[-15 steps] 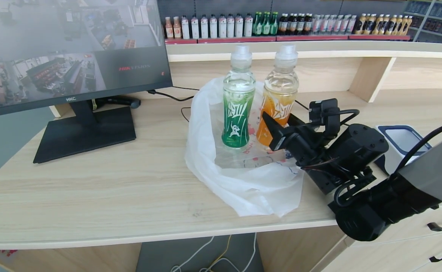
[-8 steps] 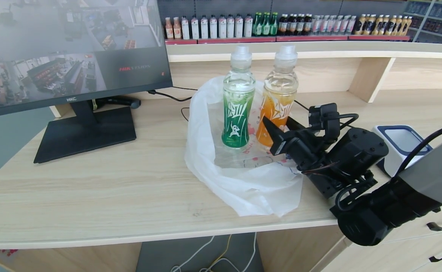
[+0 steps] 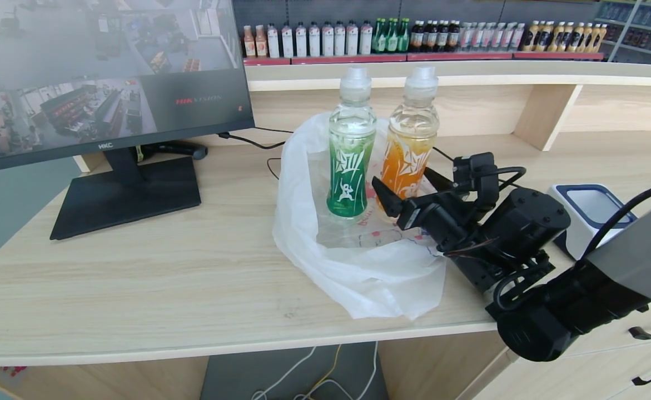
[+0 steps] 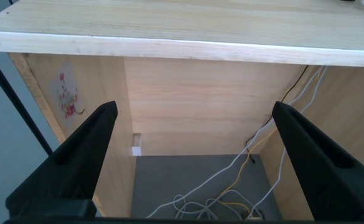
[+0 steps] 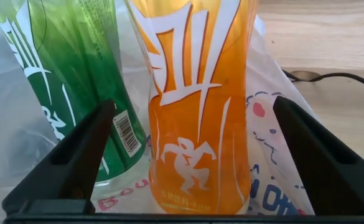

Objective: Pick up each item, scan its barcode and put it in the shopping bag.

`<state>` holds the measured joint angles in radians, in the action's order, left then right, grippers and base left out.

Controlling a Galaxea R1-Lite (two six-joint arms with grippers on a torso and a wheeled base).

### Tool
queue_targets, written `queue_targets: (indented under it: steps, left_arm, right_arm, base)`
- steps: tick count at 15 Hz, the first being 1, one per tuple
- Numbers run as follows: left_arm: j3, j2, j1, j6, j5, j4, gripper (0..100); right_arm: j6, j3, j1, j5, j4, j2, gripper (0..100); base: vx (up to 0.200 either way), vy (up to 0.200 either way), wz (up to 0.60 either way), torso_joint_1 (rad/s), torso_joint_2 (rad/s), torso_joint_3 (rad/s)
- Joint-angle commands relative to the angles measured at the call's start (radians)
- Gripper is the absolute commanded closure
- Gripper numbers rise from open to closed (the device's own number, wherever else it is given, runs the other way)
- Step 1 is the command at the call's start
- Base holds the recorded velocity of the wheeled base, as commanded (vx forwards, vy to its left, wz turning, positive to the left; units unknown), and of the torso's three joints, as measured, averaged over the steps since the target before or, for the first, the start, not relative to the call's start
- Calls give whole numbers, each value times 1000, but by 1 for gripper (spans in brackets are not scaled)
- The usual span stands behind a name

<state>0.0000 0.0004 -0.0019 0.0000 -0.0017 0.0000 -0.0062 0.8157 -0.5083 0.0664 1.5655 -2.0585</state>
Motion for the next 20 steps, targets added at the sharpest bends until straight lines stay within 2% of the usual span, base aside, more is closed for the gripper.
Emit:
queue_targets:
  steps: [1,6,11,12,15,16,17,18,20]
  left_arm:
    - [0,0,0,0,0,0,0]
    - [0,0,0,0,0,0,0]
    - [0,0,0,0,0,0,0]
    - [0,0,0,0,0,0,0]
    - [0,0,0,0,0,0,0]
    - [0,0,0,0,0,0,0]
    - [0,0,0,0,0,0,0]
    - [0,0,2,0,0,0,0]
    - [0,0,0,0,0,0,0]
  right_arm:
    - [0,-1,1,1,5,8,0]
    - [2,-56,-1,0,5,101,0]
    - [-1,-241,2,1,5,354,0]
    - [-12,-306,2,1,5,443,0]
    - [-32,-619,62,0,5,729,0]
    - [-32,-626,63,0,5,733,0]
    - [-38,-748,82,1,5,833,0]
    - [-49,-814,85,-2,5,873,0]
    - [-54,-816,83,-3,-61,953,0]
  base:
    - [0,0,0,0,0,0]
    - [0,0,0,0,0,0]
    - [0,0,0,0,0,0]
    - [0,0,0,0,0,0]
    - [0,0,0,0,0,0]
    - [0,0,0,0,0,0]
    - [0,0,0,0,0,0]
    - [0,0,0,0,0,0]
    - [0,0,0,0,0,0]
